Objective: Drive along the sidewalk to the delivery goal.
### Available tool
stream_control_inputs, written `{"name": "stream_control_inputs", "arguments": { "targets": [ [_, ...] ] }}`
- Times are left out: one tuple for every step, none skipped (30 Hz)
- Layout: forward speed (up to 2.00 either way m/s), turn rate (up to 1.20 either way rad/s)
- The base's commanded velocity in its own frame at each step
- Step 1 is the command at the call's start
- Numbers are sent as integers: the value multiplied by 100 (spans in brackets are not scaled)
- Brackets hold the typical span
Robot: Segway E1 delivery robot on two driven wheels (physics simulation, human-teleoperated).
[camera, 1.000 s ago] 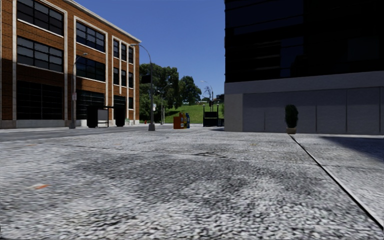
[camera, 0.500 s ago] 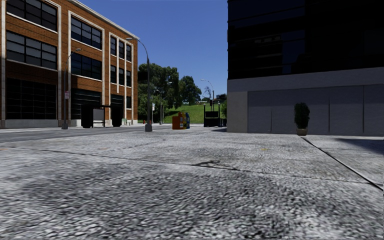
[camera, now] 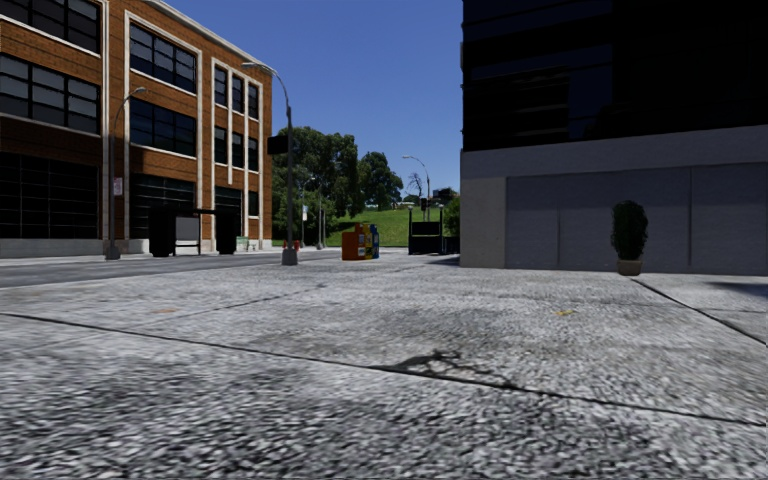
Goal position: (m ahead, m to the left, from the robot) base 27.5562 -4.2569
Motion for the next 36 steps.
{"name": "stream_control_inputs", "arguments": {
  "targets": [
    [200, 0],
    [200, 0],
    [200, 0],
    [200, 0],
    [200, 0],
    [200, 0],
    [200, 0],
    [200, 0],
    [200, 0],
    [200, 0],
    [200, 0],
    [200, 0],
    [200, 0],
    [200, 0],
    [200, 0],
    [200, 0],
    [200, 0],
    [200, 0],
    [200, 0],
    [200, 0],
    [200, 0],
    [200, 0],
    [200, 0],
    [200, 0],
    [200, 0],
    [200, 0],
    [200, 0],
    [200, 0],
    [200, 0],
    [200, 0],
    [200, 0],
    [200, 0],
    [200, 0],
    [200, 0],
    [200, 0],
    [200, 0]
  ]
}}
